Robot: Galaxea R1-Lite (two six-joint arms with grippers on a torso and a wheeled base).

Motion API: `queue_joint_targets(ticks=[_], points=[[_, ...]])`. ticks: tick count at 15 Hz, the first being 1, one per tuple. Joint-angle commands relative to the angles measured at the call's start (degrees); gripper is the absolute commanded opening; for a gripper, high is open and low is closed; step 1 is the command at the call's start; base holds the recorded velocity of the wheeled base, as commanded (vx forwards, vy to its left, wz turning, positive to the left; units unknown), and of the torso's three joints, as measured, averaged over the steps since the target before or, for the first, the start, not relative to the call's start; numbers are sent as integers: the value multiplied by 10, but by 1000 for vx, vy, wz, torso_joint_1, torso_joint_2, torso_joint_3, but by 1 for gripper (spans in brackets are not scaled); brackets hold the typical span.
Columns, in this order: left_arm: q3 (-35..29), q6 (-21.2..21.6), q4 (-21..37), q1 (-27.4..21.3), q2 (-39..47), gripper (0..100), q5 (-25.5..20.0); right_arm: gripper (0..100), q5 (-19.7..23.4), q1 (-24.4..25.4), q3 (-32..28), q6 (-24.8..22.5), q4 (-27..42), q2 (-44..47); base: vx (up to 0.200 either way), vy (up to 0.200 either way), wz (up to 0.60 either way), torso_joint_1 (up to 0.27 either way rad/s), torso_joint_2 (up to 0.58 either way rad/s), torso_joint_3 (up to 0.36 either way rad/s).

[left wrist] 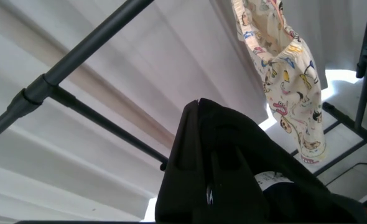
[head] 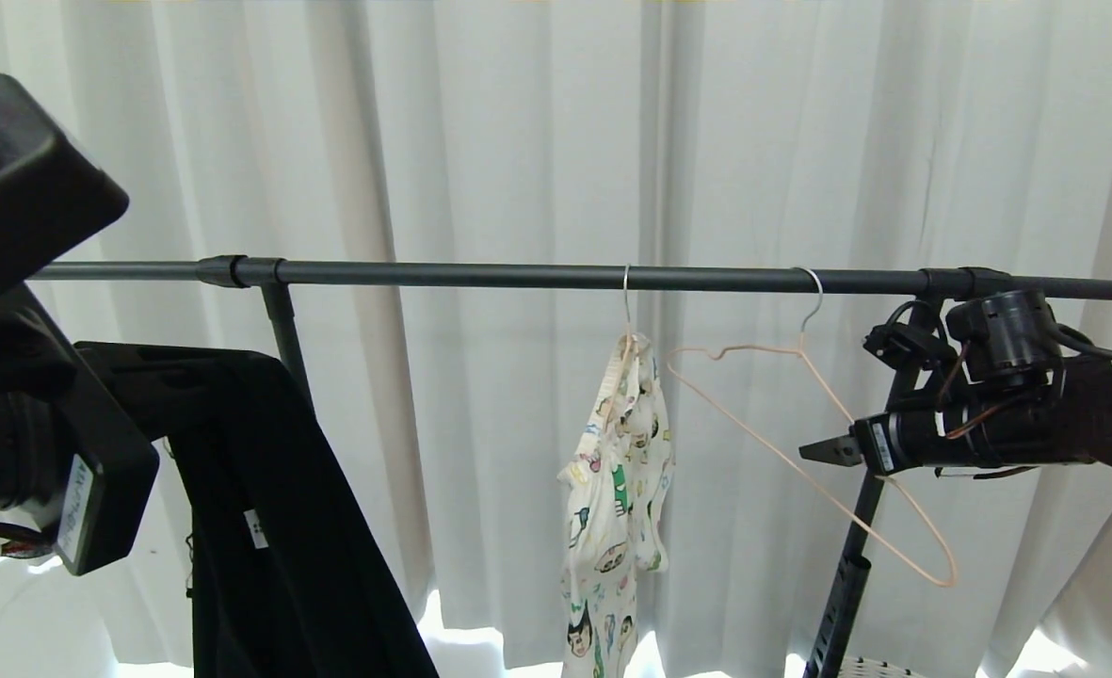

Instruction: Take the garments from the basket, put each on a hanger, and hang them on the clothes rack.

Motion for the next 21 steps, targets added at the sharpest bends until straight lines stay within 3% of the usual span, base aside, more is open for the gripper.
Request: queue_joint_targets(ticks=[1, 3, 4, 14, 17, 21], points=[[0, 0, 0, 0, 1, 0, 0, 100, -1, 1, 0, 0, -4, 12, 0, 0, 0, 0, 0, 0], [0, 0, 0, 0, 1, 0, 0, 100, -1, 1, 1, 2, -15, 16, 0, 0, 0, 0, 0, 0], [0, 0, 0, 0, 0, 0, 0, 0, -1, 1, 2, 2, -15, 17, 0, 0, 0, 0, 0, 0], [1, 0, -1, 0, -2, 0, 0, 0, -1, 3, 1, 4, -32, 19, 0, 0, 0, 0, 0, 0], [6, 0, 0, 0, -6, 0, 0, 0, -1, 5, 2, 39, -62, 0, 0, 0, 0, 0, 0, 0], [21, 0, 0, 0, -24, 0, 0, 0, -2, 4, 22, 42, -64, -45, 0, 0, 0, 0, 0, 0]])
